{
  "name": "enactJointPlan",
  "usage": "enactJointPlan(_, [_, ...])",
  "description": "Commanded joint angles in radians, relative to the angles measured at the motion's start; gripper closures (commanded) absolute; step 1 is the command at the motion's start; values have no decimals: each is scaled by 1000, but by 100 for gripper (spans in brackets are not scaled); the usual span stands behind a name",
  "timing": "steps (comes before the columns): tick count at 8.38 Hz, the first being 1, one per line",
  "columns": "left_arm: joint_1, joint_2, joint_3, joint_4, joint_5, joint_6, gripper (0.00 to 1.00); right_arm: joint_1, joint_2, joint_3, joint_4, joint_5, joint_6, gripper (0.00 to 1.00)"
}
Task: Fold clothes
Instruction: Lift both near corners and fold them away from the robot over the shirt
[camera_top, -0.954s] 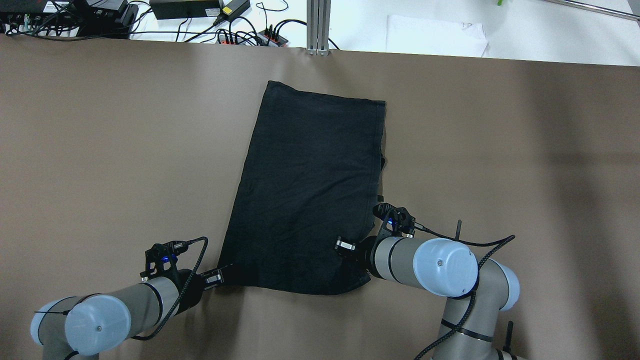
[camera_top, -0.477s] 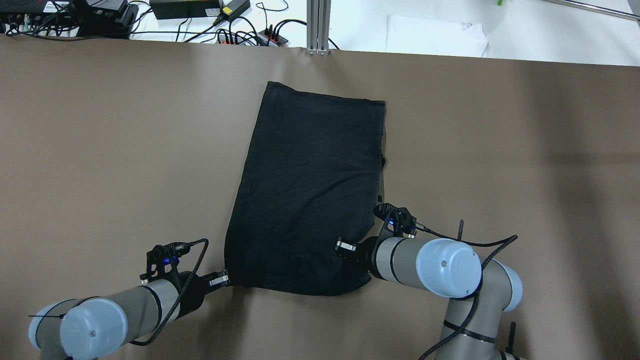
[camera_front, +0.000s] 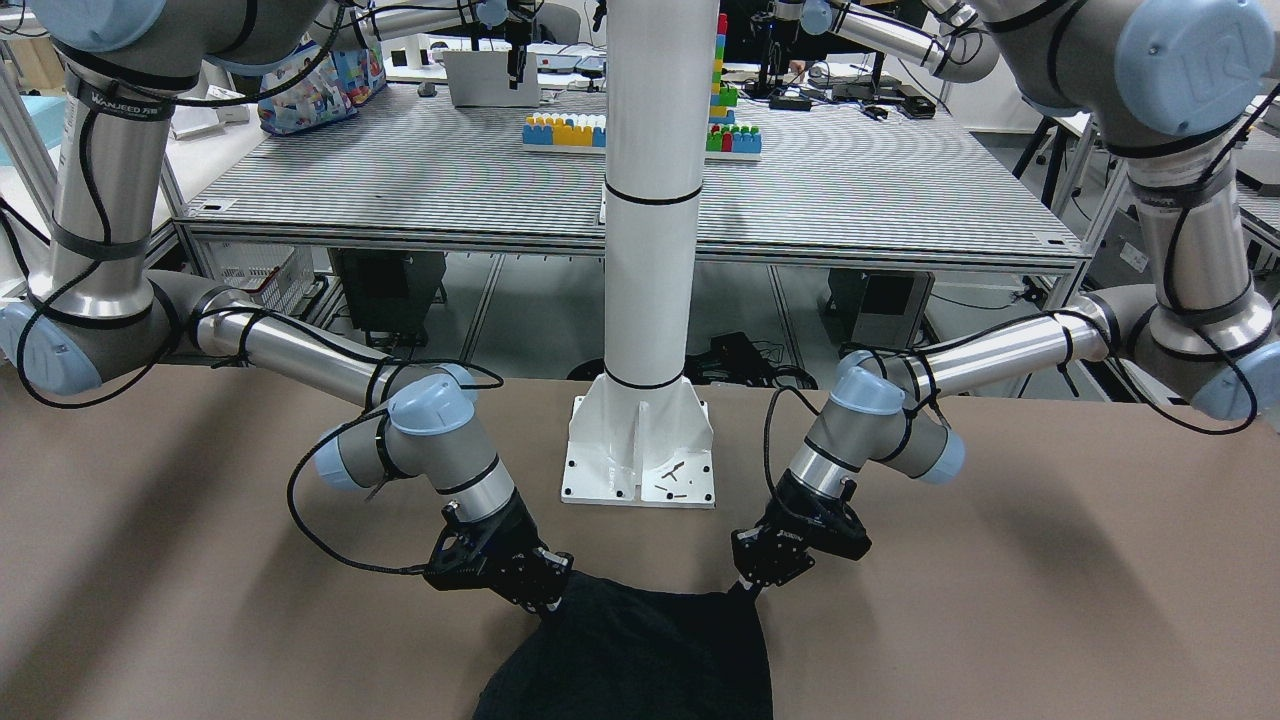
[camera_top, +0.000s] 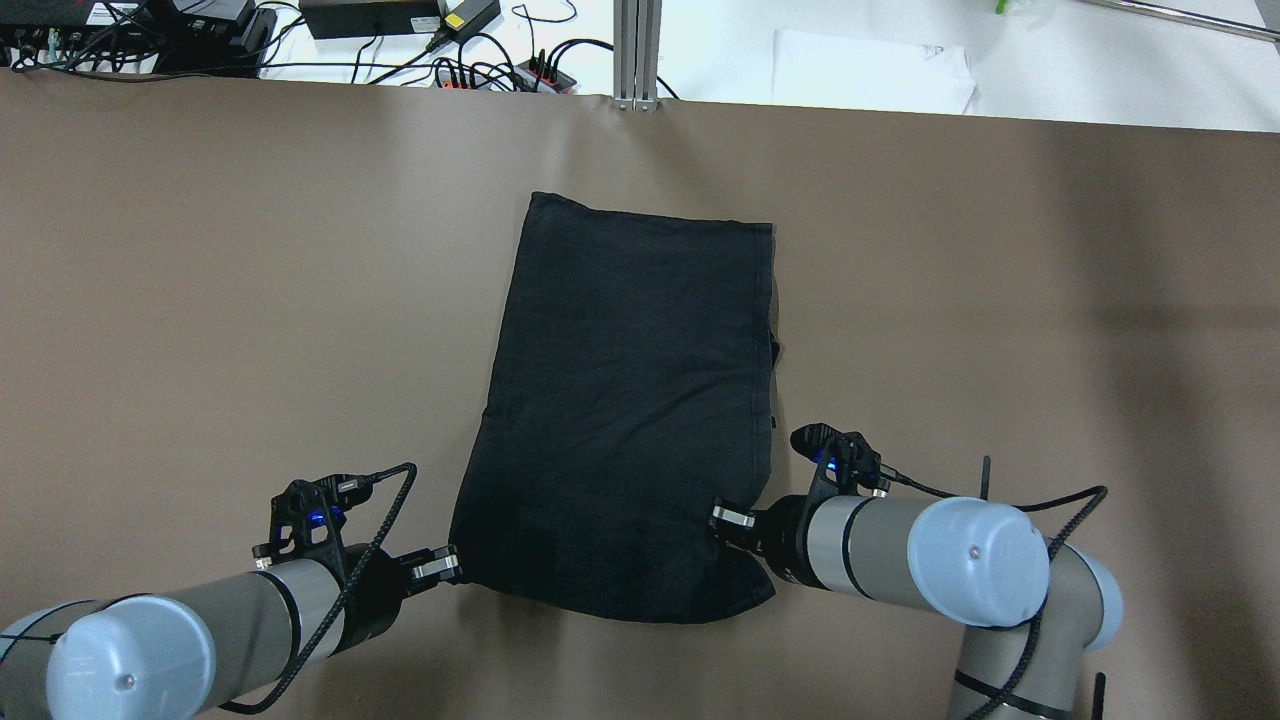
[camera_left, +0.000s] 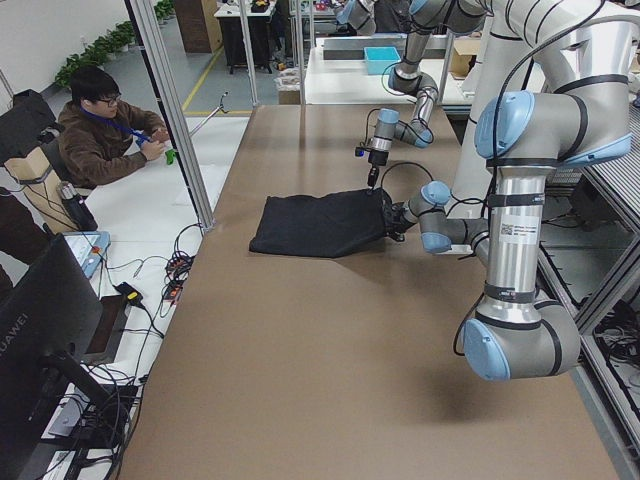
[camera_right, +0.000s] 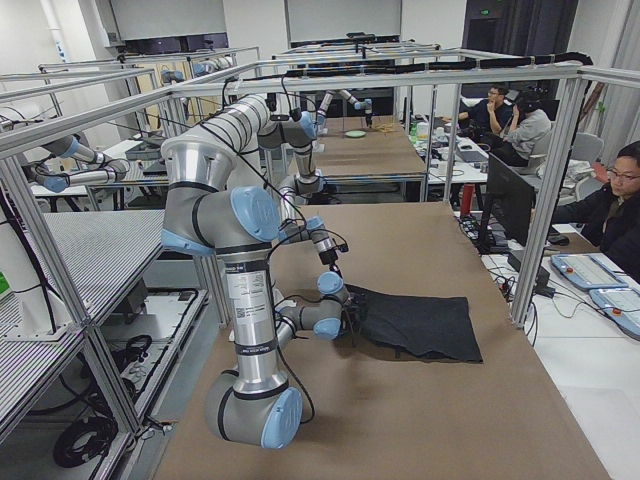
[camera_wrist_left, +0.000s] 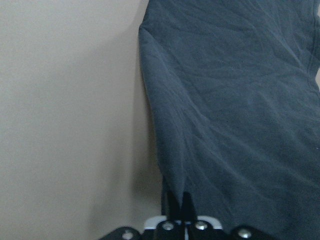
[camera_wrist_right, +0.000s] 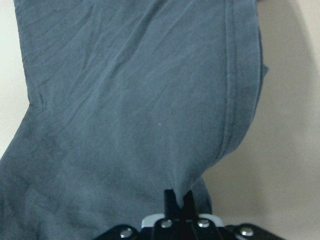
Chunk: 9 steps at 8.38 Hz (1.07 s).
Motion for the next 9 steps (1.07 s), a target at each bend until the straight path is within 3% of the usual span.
enactJointPlan(1, [10, 15, -47, 59, -12, 4, 100, -83, -123, 109, -2, 0, 14, 100])
enactJointPlan(3, [82, 4, -49, 59, 74, 7, 100, -186, -136, 169, -2, -15, 99, 100])
enactJointPlan(5, [86, -2, -52, 59, 71, 9, 100, -187, -135, 159, -2, -17, 89, 100])
enactJointPlan(7, [72, -42, -52, 60, 56, 24, 100, -106, -130, 139, -2, 6, 54, 100])
enactJointPlan(9, [-14, -170, -18, 74, 43, 33, 100, -8, -119, 124, -33, 14, -29, 100])
